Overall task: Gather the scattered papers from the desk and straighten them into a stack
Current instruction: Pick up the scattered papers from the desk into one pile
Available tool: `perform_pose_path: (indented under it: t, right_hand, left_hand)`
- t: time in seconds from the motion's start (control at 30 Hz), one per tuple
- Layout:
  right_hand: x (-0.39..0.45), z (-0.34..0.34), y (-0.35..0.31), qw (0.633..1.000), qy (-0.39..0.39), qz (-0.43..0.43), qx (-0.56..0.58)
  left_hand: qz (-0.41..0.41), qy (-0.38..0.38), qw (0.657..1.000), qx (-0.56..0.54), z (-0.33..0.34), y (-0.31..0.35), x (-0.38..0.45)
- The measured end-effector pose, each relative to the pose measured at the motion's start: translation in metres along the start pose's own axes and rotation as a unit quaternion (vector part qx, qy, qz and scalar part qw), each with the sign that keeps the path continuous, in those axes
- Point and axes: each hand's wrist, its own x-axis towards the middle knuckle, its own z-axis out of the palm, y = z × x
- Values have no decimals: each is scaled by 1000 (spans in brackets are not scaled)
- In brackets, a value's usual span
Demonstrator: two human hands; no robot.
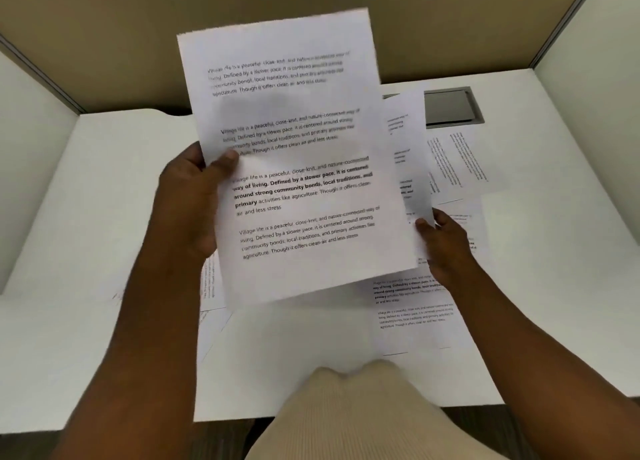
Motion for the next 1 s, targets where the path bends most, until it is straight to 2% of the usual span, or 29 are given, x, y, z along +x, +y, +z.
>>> perform_pose_path:
  t: [0.1,0.33,0.43,0.53,0.67,0.83,1.0]
  right_hand:
    - [-12,9,-2,997,-70,29,22]
    - [-32,25,-3,981,-189,37,23]
    - [-37,26,-1,979,-202,33,7]
    - [-43,27,1,978,-208,30,-10]
    - [-47,31,3,975,-220,27,-32]
    - [-45,34,8,978,-196,51,-56]
    - [-39,34,19,966,-200,-15,-165]
  left_hand:
    - [-69,-23,997,-12,0,-24,21]
    - [-98,72,988,93,-9,-90,47]
    - [-114,83,988,66,-17,-109,48]
    - [-130,64,989,11,-23,-123,46]
    - [-108,108,988,33,-23,-133,42]
    - [-114,108,987,22,-22,-143,45]
    - [-128,124,983,33,-18,-149,44]
